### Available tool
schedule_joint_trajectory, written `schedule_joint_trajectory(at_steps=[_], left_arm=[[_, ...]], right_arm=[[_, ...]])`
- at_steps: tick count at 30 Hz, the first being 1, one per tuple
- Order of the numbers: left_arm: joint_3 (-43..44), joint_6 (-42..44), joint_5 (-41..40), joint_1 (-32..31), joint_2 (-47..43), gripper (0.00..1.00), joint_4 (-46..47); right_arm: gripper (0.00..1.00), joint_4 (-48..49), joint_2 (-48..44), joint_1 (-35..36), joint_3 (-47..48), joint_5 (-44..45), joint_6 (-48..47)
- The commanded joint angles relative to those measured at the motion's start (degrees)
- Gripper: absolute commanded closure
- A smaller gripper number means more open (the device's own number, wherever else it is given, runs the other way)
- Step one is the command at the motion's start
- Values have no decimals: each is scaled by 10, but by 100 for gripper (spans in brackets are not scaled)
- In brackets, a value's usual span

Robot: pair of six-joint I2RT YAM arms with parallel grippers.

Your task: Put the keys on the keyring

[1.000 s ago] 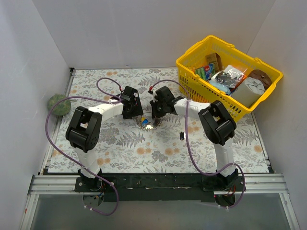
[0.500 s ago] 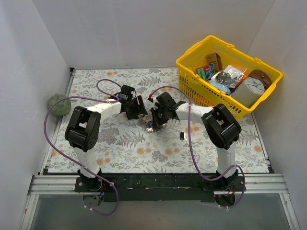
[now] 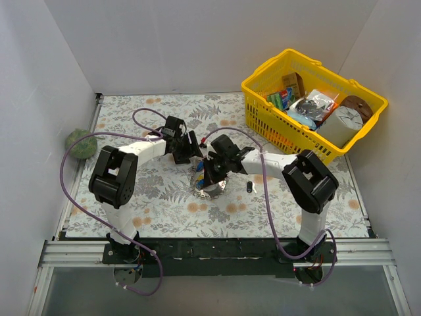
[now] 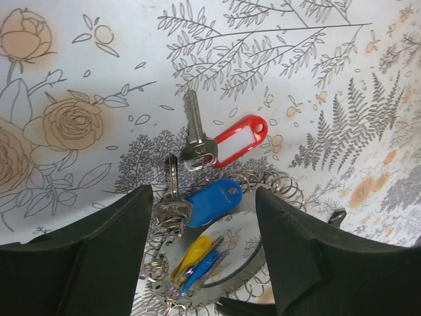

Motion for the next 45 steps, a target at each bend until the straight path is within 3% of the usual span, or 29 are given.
schedule_joint_trajectory(at_steps=[1,6,11,14,23,29,45], left_arm=[[12,20,-36,6,-45,36,-22],[-7,31,-30,12,-82,36,-39],[-52,21,-4,11,-103,36,-45],[-86,13,4,11,-118,37,-46],[-136,-4,48,11,-126,38,-19],[-130,-20,105,12,-96,38,14],[-72,-8,109,11,-30,38,16]], right_arm=[[99,21,-66,-11,37,30,12],[99,12,-103,-78,46,79,-16],[99,-7,-90,-156,26,84,-45],[99,-34,-70,-166,16,89,-71],[99,-14,-57,-166,-49,34,-67],[99,0,-69,-154,-94,3,-66],[99,56,-105,-82,-179,-54,-14]])
